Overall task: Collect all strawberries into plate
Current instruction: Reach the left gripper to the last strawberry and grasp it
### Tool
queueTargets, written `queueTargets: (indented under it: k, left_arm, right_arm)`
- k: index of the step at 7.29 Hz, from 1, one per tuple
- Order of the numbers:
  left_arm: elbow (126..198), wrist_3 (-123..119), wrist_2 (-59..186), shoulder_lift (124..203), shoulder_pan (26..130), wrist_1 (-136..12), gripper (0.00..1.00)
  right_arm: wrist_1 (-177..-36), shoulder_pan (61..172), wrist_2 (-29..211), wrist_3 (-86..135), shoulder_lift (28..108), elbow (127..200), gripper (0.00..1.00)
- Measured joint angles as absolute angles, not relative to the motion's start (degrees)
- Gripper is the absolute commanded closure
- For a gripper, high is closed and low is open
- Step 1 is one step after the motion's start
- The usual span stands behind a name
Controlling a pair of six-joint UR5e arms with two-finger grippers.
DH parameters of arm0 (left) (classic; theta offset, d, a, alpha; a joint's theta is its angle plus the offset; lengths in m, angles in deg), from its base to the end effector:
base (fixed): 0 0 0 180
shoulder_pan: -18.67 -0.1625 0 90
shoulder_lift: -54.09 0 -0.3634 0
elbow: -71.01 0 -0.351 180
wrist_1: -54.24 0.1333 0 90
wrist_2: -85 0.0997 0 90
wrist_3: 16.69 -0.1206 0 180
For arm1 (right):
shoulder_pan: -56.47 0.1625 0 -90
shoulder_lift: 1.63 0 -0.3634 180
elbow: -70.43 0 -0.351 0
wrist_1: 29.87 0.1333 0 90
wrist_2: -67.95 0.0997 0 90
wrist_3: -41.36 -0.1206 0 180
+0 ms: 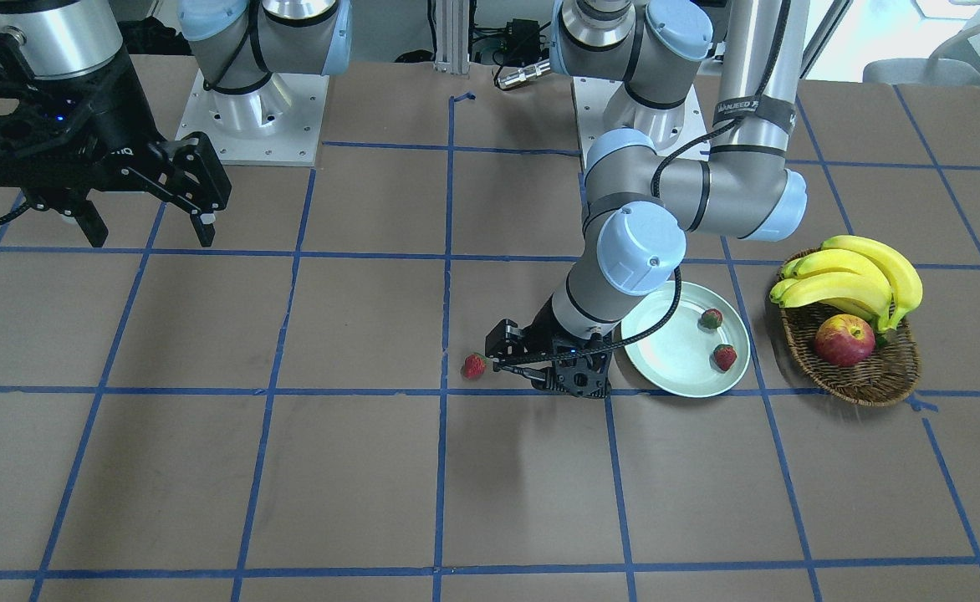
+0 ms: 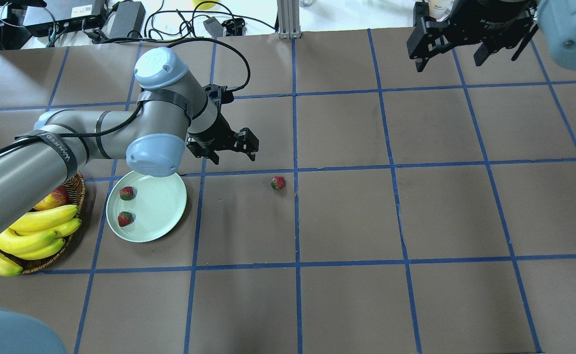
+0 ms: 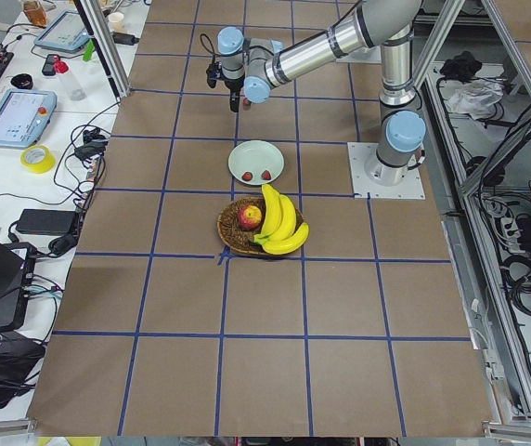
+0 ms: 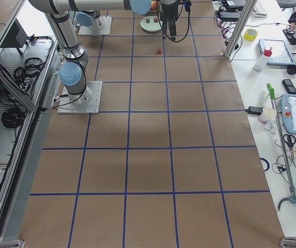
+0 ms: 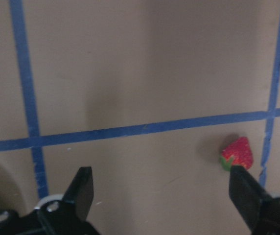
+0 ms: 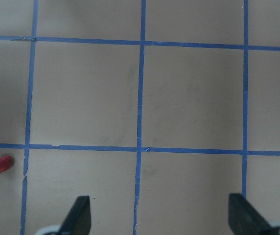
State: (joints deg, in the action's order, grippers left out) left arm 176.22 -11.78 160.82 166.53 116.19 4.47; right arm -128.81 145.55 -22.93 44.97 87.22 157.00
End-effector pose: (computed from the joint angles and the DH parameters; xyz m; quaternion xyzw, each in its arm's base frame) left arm -0.2297 -0.4957 0.1717 -0.0254 -0.9918 0.0089 0.1251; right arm 0.1237 -0.4813 0.4409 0.0226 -0.9949 0.0974 0.0115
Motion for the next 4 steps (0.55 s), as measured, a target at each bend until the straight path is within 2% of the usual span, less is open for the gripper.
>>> queueTargets:
  k: [2,3,4]
  left_arm:
    - [176.8,-11.1,159.9,169.9,118.9,9.7,0.04]
    - [176.9,-11.0,159.9,171.1,120.0,11.1,0.21]
    - [176.9,-10.9,159.9,171.8,120.7,11.8,0.45]
  right_arm:
    - [-128.8,145.6,-22.9,45.0,87.2,157.0,0.0]
    - [-128.8,145.6,-22.9,44.9,87.2,157.0,0.0]
    - [-128.8,145.6,-22.9,44.9,87.2,157.0,0.0]
